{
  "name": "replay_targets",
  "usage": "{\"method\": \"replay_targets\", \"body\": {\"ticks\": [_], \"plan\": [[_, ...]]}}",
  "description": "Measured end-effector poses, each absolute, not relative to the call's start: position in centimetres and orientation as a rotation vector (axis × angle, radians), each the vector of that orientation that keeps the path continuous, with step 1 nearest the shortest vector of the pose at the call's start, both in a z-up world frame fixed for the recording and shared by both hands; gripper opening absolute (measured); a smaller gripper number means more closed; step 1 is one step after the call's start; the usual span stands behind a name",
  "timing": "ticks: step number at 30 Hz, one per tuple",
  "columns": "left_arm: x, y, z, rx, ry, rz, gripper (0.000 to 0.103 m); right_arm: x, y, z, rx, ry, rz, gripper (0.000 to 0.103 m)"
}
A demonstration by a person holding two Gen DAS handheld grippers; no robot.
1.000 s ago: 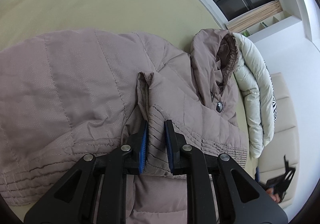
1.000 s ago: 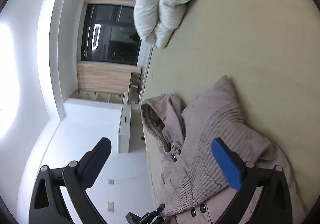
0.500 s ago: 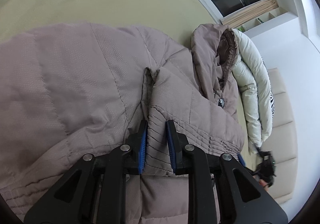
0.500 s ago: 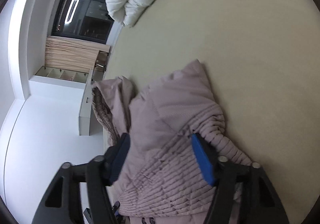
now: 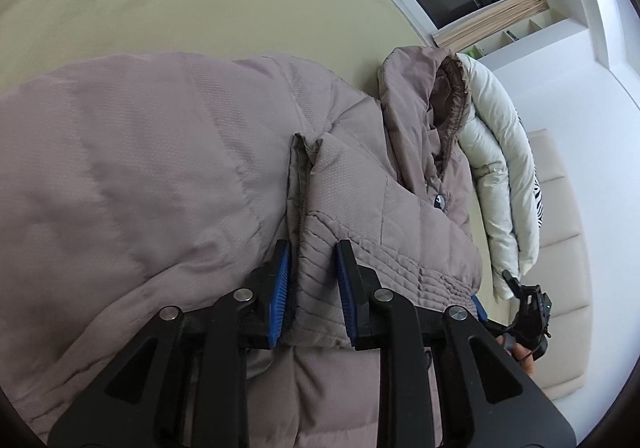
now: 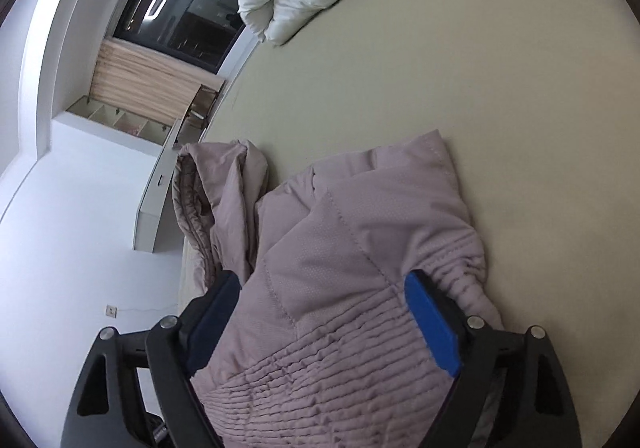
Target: Fold large clothes
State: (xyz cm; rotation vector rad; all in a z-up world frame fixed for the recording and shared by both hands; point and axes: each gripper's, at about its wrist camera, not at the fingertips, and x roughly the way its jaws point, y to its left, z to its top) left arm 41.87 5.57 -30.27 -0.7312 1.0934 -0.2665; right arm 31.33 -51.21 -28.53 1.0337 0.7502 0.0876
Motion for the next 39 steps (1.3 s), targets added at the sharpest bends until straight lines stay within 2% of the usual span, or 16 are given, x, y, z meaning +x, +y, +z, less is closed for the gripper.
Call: {"method": "replay_targets", "body": {"ticks": [2,6,11,13,14,15,21,27,29,30,31,33,34,35,36,39], "plan": [[40.2,7.0,-29.1,-0.741,1.068,-0.253,0.022,29.4,-50.8,-26.6,1.05,0.702,0.099,0.095],[34.8,10.8,-26.3,-0.709,0.993,-0.188,0.025,25.2,-48.1,-24.3,0.989,0.7,0.164,0.096],[23.4,17.6,-24.7,-0.902,0.868,-0.118,0.03,20.7,-42.9,-23.9,0.968,0.746,0.273,0.097],[18.5,20.0,-25.2,-1.008,0.82,-0.058,0.057,19.0,-40.6,-24.5,0.971,0.773,0.306,0.097],[15.9,21.2,-25.5,-1.053,0.794,0.014,0.079,18.5,-39.5,-24.7,0.973,0.788,0.323,0.097],[13.6,22.1,-25.8,-1.091,0.763,0.076,0.088,17.9,-38.4,-24.9,0.979,0.8,0.342,0.097],[4.7,27.3,-28.9,-1.356,0.63,0.25,0.088,15.6,-33.9,-25.9,1.018,0.853,0.396,0.097],[4.1,28.7,-32.4,-1.578,0.495,0.355,0.088,13.0,-32.0,-25.2,1.007,0.87,0.411,0.097],[4.4,28.8,-33.8,-1.656,0.468,0.388,0.087,12.5,-31.9,-24.9,1.012,0.863,0.407,0.097],[4.5,28.9,-33.8,-1.672,0.451,0.393,0.083,12.3,-31.9,-24.7,1.011,0.861,0.404,0.097],[4.7,28.9,-33.6,-1.659,0.448,0.403,0.077,12.0,-32.1,-24.6,1.011,0.856,0.4,0.097],[5.5,29.2,-32.8,-1.63,0.46,0.419,0.055,11.7,-32.6,-24.3,1.01,0.845,0.398,0.097],[5.7,29.3,-32.4,-1.614,0.46,0.425,0.047,11.4,-32.9,-24.2,1.011,0.839,0.394,0.097],[5.9,29.3,-31.9,-1.588,0.462,0.427,0.031,11.2,-33.2,-24.1,1.014,0.832,0.39,0.097],[6.0,29.5,-31.1,-1.559,0.466,0.425,0.024,11.0,-33.6,-24.1,1.02,0.826,0.387,0.097],[7.6,28.6,-26.6,-1.383,0.466,0.379,0.019,10.2,-34.7,-24.3,1.039,0.805,0.381,0.097]]}}
